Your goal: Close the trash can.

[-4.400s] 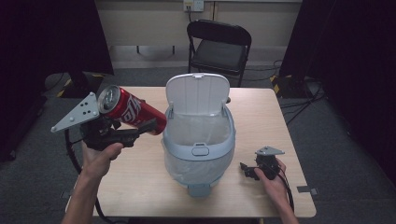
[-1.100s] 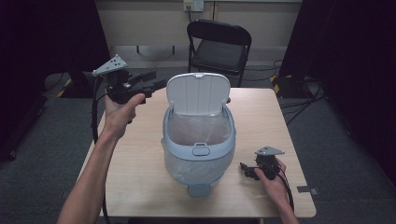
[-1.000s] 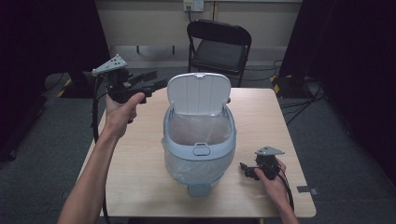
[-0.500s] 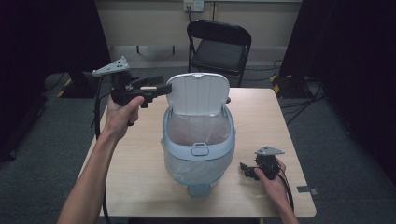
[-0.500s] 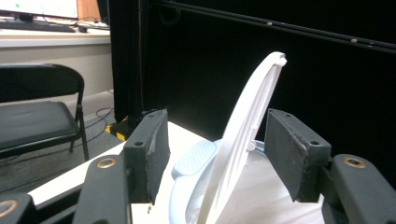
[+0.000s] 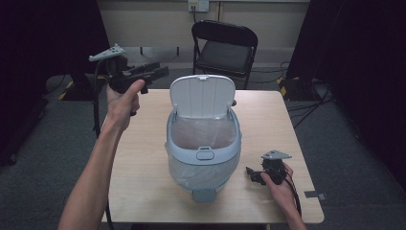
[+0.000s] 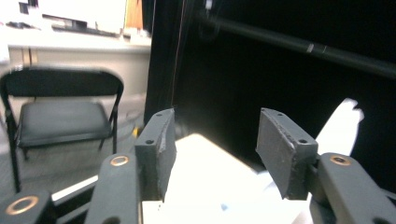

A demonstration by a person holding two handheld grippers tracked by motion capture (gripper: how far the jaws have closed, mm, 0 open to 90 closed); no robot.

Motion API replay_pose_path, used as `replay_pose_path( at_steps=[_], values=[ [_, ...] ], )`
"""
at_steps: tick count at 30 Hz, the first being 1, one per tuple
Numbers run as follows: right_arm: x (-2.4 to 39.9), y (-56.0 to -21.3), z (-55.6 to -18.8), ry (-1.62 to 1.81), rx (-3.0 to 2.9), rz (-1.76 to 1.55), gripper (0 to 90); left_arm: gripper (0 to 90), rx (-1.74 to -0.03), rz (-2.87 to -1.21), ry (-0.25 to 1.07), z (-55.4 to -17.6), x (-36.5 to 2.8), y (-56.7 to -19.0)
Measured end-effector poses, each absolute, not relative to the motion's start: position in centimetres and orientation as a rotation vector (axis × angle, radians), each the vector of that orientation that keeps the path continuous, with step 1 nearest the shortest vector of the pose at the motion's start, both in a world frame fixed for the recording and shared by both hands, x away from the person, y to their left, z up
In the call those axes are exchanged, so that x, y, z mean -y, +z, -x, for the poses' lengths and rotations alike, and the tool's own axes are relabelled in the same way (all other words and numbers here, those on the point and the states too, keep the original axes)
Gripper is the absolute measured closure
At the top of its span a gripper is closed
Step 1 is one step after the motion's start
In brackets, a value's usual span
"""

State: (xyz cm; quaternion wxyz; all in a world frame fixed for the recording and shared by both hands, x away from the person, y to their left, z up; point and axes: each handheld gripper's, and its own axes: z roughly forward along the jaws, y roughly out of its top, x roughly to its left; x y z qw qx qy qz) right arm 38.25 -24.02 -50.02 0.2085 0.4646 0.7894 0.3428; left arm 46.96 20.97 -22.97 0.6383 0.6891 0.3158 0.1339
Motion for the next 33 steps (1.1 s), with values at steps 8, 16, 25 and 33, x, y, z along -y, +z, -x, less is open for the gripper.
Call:
replay_pose_path(
  at_steps=[8, 16, 25, 33],
  values=[
    [24.0, -50.0, -38.2, 0.954, -2.196, -1.293, 14.1, 43.2, -0.602, -1.637, 0.221, -45.8, -19.4, -23.5],
    [24.0, -50.0, -38.3, 0.953, -2.196, -1.288, 14.1, 38.0, -0.479, -1.792, 0.190, -42.3, -16.7, -24.7],
    [24.0, -50.0, -38.2, 0.953, -2.195, -1.292, 14.1, 31.8, -0.437, -1.868, 0.208, -40.1, -14.5, -26.9],
    [24.0, -50.0, -38.2, 0.953, -2.195, -1.292, 14.1, 24.1, -0.427, -1.913, 0.257, -38.8, -12.8, -27.9]
  ],
)
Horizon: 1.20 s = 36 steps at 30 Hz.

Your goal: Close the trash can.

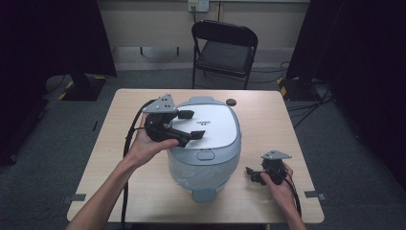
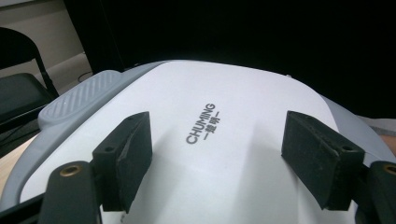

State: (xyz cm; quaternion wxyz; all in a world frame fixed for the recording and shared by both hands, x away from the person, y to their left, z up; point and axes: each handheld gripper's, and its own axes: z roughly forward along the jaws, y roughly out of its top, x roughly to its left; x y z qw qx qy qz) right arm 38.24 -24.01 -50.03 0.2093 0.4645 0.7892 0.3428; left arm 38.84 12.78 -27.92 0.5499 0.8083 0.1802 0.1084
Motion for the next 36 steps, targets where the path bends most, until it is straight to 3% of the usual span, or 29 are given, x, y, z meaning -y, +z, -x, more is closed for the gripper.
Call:
replay_pose_path(
  at_steps=[6, 11, 19, 23, 29, 36],
  values=[
    [24.0, -50.0, -38.2, 0.954, -2.195, -1.293, 14.1, 18.7, -0.350, -1.914, 0.245, -38.0, -12.1, -28.2],
    [24.0, -50.0, -38.2, 0.953, -2.193, -1.295, 14.1, 19.0, -0.338, -1.960, 0.302, -37.7, -11.9, -28.1],
    [24.0, -50.0, -38.2, 0.953, -2.193, -1.296, 14.1, 20.9, -0.344, -1.944, 0.275, -37.9, -12.1, -28.1],
    [24.0, -50.0, -38.2, 0.953, -2.194, -1.295, 14.1, 21.4, -0.406, -1.881, 0.213, -38.6, -13.5, -28.3],
    [24.0, -50.0, -38.2, 0.953, -2.193, -1.296, 14.0, 22.8, -0.567, -1.781, 0.243, -39.8, -17.0, -28.8],
    [24.0, -50.0, -38.2, 0.954, -2.193, -1.294, 14.0, 19.5, -0.623, -1.759, 0.291, -39.4, -20.5, -29.7]
  ],
)
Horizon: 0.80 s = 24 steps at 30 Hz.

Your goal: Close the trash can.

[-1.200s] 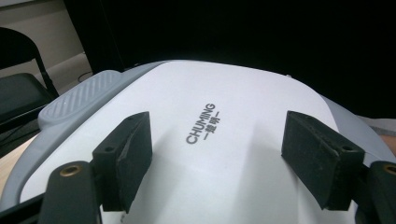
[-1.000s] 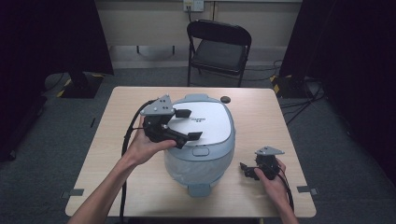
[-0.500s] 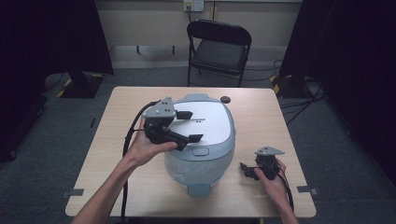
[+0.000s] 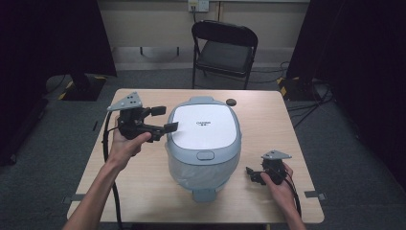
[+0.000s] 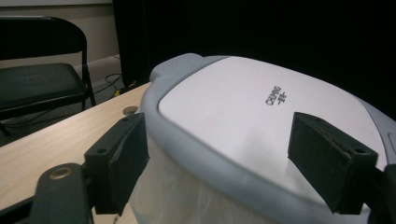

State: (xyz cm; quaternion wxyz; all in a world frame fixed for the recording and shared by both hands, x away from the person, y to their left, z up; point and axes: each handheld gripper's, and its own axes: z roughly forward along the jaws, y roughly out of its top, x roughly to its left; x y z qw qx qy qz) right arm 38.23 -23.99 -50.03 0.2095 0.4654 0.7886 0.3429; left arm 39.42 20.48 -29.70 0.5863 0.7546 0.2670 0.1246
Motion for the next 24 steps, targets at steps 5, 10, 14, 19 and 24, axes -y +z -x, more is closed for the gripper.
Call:
replay_pose_path(
  at_steps=[5, 10, 14, 19, 24],
  values=[
    [24.0, -50.0, -38.2, 0.953, -2.193, -1.296, 14.1, 19.1, -0.669, -1.763, 0.337, -38.5, -22.6, -31.1],
    [24.0, -50.0, -38.2, 0.953, -2.193, -1.296, 14.1, 19.1, -0.732, -1.812, 0.343, -38.1, -24.4, -33.6],
    [24.0, -50.0, -38.2, 0.953, -2.192, -1.297, 14.1, 18.0, -0.794, -1.849, 0.340, -38.1, -25.7, -36.0],
    [24.0, -50.0, -38.2, 0.953, -2.193, -1.297, 14.0, 17.6, -0.821, -1.904, 0.328, -37.7, -26.7, -38.3],
    [24.0, -50.0, -38.2, 0.953, -2.192, -1.297, 14.1, 18.9, -0.900, -1.938, 0.323, -37.5, -27.6, -41.2]
  ],
)
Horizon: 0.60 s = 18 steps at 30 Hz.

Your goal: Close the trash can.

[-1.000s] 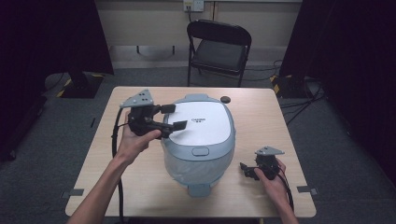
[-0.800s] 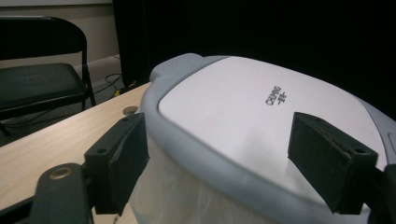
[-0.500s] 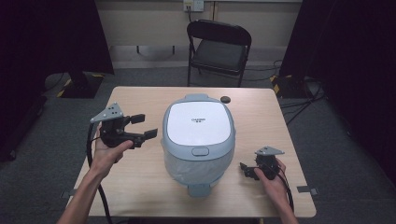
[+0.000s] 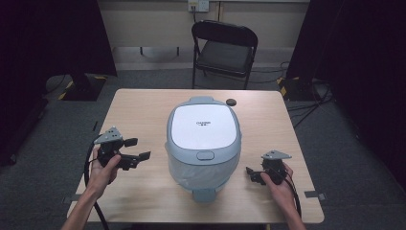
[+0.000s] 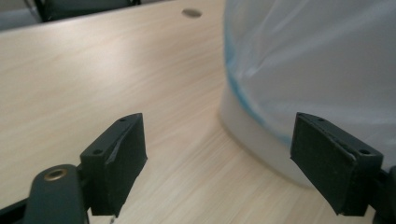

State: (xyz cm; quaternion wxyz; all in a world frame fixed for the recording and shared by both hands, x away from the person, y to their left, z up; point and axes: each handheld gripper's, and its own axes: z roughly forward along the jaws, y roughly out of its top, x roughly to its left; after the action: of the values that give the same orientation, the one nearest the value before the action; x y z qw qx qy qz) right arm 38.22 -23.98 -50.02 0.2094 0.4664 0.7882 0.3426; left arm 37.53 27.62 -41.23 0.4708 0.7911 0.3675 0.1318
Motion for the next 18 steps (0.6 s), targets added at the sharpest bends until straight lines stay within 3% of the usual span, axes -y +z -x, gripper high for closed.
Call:
replay_pose_path(
  at_steps=[6, 18],
  values=[
    [24.0, -50.0, -38.2, 0.952, -2.192, -1.297, 14.0, 20.8, -1.010, -1.993, 0.332, -38.0, -28.0, -45.8],
    [24.0, -50.0, -38.2, 0.952, -2.192, -1.297, 14.1, 21.0, -1.104, -2.093, 0.430, -37.5, -28.8, -49.8]
  ],
)
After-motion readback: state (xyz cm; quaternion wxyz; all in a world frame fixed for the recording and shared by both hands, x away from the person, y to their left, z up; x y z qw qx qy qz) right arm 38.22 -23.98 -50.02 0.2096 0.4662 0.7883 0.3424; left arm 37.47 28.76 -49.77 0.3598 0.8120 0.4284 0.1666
